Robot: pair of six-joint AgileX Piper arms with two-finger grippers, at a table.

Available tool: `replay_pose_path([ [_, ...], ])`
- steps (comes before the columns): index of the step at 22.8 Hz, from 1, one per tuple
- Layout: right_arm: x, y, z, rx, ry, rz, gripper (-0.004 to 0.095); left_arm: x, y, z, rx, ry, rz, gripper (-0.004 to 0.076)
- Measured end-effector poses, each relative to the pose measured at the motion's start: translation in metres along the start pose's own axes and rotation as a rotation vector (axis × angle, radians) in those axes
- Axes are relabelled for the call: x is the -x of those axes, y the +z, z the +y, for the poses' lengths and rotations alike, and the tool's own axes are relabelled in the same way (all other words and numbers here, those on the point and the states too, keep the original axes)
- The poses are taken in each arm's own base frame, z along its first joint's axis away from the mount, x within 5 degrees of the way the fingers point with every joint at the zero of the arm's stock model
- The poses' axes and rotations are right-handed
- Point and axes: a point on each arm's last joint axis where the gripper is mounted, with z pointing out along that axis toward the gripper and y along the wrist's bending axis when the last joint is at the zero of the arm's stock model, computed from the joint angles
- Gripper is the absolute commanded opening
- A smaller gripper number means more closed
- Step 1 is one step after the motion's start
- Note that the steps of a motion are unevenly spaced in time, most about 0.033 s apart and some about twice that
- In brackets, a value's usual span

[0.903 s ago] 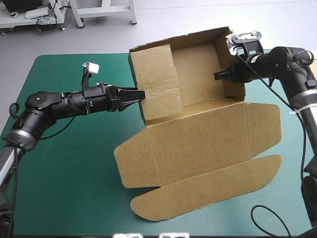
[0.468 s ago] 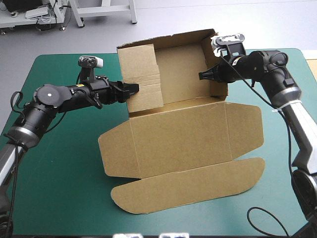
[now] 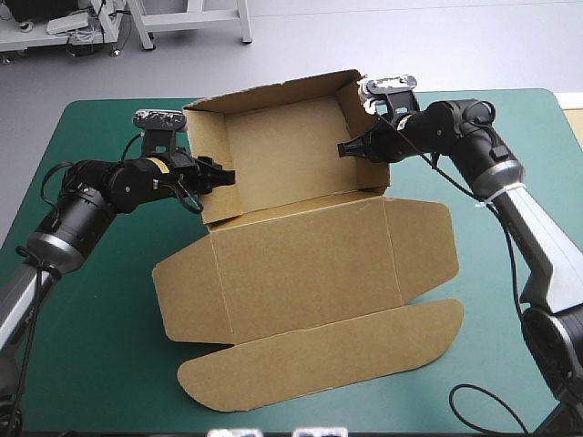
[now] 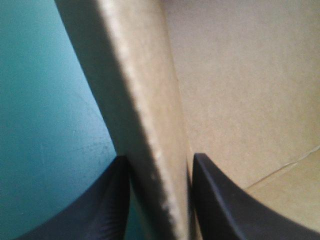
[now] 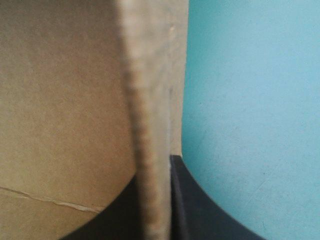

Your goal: Fold the box

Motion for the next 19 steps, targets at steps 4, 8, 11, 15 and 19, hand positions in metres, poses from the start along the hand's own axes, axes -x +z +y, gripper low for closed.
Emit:
replay_pose_path([
  [4,-0.001,0.0,0.0,0.001,-0.006,0.009,-0.0016,0.0,0.0,0.001,0.011,0.005,-0.003,-0.0008],
  [8,-0.003,0.0,-0.001,-0.016,-0.014,0.038,-0.0016,0.001,0.001,0.002,0.015,0.015,-0.006,-0.0009],
  [11,-0.009,-0.002,-0.004,-0.056,-0.028,0.111,-0.0017,-0.004,0.008,0.002,0.007,0.004,0.052,-0.0009],
  [15,-0.022,0.0,-0.008,-0.091,-0.031,0.256,-0.0017,-0.018,0.038,-0.003,-0.016,0.028,0.233,-0.0009],
  [19,-0.032,0.017,-0.014,-0.104,-0.015,0.352,-0.0017,-0.025,0.062,-0.011,-0.01,0.107,0.344,-0.0009],
])
